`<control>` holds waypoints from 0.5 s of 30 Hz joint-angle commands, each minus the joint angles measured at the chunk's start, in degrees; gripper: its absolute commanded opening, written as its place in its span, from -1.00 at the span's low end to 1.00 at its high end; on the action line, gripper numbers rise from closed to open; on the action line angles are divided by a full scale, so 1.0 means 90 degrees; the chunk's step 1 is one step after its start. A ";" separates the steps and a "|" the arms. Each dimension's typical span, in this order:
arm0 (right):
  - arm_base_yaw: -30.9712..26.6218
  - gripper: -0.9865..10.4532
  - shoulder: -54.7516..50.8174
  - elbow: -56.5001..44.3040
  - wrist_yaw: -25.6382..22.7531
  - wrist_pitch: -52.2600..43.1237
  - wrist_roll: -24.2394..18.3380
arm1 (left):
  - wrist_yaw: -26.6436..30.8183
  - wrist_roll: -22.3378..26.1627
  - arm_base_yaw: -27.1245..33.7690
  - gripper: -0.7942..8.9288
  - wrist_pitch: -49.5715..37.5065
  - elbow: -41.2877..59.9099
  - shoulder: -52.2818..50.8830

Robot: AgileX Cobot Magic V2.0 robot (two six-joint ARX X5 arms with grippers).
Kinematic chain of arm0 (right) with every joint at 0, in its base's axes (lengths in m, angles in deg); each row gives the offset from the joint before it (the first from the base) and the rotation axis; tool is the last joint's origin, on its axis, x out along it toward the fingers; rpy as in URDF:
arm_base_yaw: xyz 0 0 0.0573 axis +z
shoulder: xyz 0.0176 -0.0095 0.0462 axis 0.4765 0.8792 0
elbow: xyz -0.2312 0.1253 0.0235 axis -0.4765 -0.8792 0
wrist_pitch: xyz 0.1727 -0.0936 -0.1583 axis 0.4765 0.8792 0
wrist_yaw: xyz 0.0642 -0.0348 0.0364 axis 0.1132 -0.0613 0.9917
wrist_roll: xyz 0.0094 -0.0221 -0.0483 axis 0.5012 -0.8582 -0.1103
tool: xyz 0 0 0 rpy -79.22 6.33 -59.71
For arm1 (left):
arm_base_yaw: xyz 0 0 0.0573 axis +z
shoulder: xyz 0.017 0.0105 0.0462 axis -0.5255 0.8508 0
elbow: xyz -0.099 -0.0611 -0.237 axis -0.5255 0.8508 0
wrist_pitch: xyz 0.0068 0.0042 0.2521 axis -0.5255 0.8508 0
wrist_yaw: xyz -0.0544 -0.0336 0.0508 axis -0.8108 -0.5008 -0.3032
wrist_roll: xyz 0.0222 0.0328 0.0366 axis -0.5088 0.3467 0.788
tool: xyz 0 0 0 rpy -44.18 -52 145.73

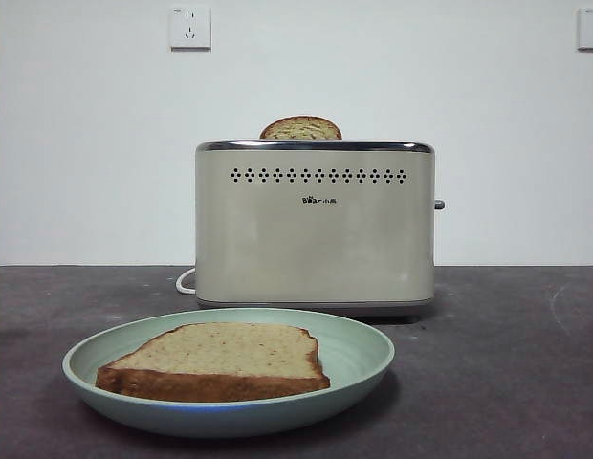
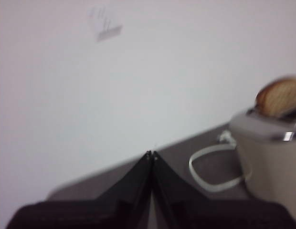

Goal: Take the bread from the toaster,put the bread on the plate,put the plate on the table

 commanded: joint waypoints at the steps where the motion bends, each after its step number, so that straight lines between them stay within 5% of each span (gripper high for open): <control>1: 0.0007 -0.82 -0.0017 -0.0005 -0.0017 -0.0032 -0.0024 | 0.0250 -0.0277 0.0024 -0.84 -0.0114 0.0629 -0.0384; 10: 0.0007 -0.82 -0.0017 -0.0005 -0.0019 -0.0032 -0.0024 | 0.0423 -0.0979 0.0024 -0.84 -0.0095 0.1999 -0.1316; 15: 0.0007 -0.82 -0.0017 -0.0005 -0.0019 -0.0029 -0.0024 | 0.0500 -0.1090 0.0027 -0.84 0.0899 0.2084 -0.1445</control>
